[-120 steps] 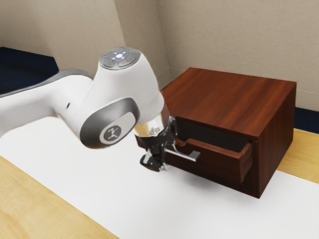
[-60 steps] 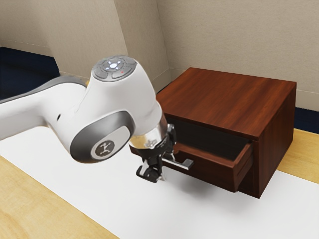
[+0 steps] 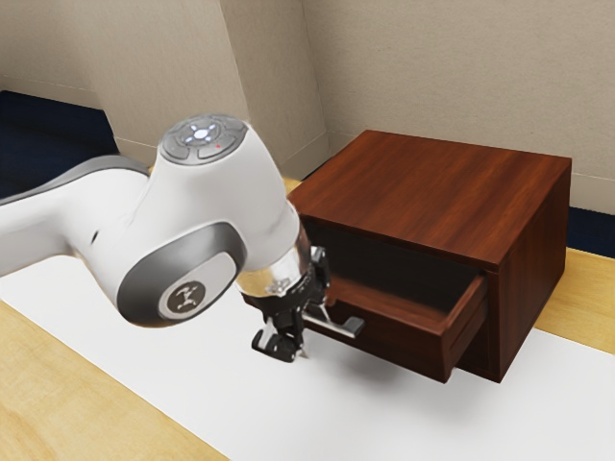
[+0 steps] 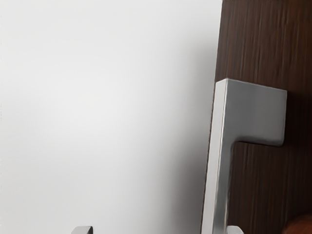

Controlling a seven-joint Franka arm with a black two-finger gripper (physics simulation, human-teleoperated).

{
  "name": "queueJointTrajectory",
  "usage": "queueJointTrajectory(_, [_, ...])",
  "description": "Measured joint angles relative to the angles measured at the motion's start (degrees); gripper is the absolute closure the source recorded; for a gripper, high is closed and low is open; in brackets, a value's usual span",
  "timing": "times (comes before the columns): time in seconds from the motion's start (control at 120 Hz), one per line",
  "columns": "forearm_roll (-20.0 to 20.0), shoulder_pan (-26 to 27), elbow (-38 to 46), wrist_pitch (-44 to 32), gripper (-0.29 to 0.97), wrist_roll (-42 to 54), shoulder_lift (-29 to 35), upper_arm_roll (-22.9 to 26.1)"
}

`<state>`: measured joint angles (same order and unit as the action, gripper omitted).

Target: Pull the drawer handle with one arm to open the drawer

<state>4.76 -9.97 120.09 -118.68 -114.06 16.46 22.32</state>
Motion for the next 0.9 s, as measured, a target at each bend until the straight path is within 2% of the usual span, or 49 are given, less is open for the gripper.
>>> queueJointTrajectory(0.55, [-1.7,-0.6,8.3,-3.5,0.38,0.1,7.3,-0.1])
queueJointTrajectory(0.9, [-2.6,-0.6,9.1,-5.3,0.38,0.1,7.6,-0.2])
